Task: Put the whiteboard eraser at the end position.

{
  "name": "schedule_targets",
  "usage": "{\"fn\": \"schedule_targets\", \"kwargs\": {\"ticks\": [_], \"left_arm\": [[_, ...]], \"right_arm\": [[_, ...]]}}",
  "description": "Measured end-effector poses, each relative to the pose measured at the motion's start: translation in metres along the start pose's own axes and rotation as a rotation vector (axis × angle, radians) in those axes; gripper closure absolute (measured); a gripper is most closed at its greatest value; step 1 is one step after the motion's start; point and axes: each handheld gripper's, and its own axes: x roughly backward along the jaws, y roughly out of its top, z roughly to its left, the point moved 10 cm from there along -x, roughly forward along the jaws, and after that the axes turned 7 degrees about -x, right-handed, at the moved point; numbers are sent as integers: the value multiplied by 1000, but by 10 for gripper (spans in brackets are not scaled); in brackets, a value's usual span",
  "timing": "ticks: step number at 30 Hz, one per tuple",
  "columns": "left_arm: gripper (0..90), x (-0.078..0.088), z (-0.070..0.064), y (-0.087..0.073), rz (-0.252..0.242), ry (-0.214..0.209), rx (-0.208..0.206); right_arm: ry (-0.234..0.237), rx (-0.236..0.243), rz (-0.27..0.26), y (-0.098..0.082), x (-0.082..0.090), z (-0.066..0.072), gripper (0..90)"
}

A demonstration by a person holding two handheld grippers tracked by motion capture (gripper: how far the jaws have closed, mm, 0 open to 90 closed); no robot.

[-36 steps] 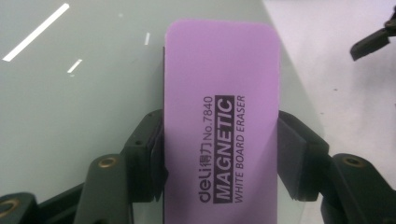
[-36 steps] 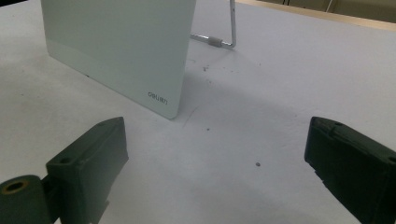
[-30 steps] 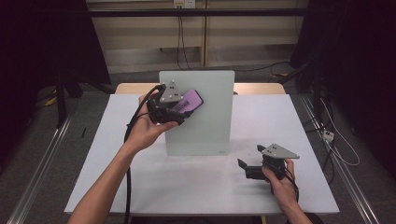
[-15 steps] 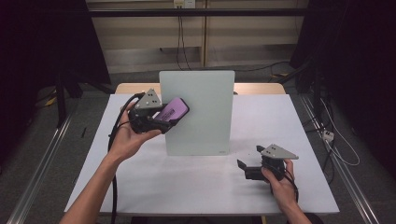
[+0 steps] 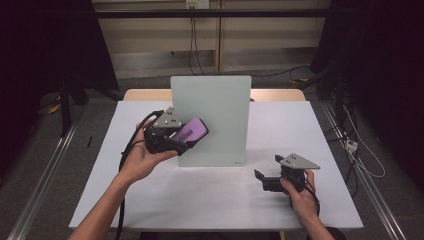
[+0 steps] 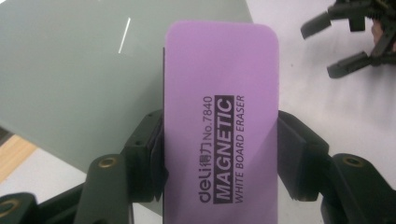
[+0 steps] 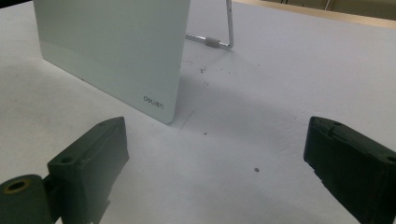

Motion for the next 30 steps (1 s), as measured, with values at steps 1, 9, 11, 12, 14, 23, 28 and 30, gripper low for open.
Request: {"fn": "schedule_targets", "kwargs": {"ticks": [1, 9, 11, 12, 14, 23, 28, 30], "left_arm": [[408, -2, -2, -2, 4, -8, 1], [409, -9, -16, -17, 60, -58, -17], [409, -10, -17, -19, 64, -56, -13], [409, -10, -18, -20, 78, -65, -17], [409, -12, -21, -21, 85, -73, -10], [408, -26, -36, -28, 137, -134, -14], [408, -34, -44, -31, 158, -158, -29], [408, -37, -47, -30, 160, -166, -39]], "right_arm": [[0, -4, 3, 0, -1, 1, 66], [0, 4, 9, -1, -2, 2, 66], [4, 9, 7, -1, -1, 2, 66], [5, 12, 6, -1, -1, 2, 66], [7, 10, 2, 0, 0, 1, 66], [11, -5, -8, 0, 3, -2, 66], [15, -11, -10, 0, 2, -2, 65], [18, -11, -10, 0, 2, -2, 65]]}}
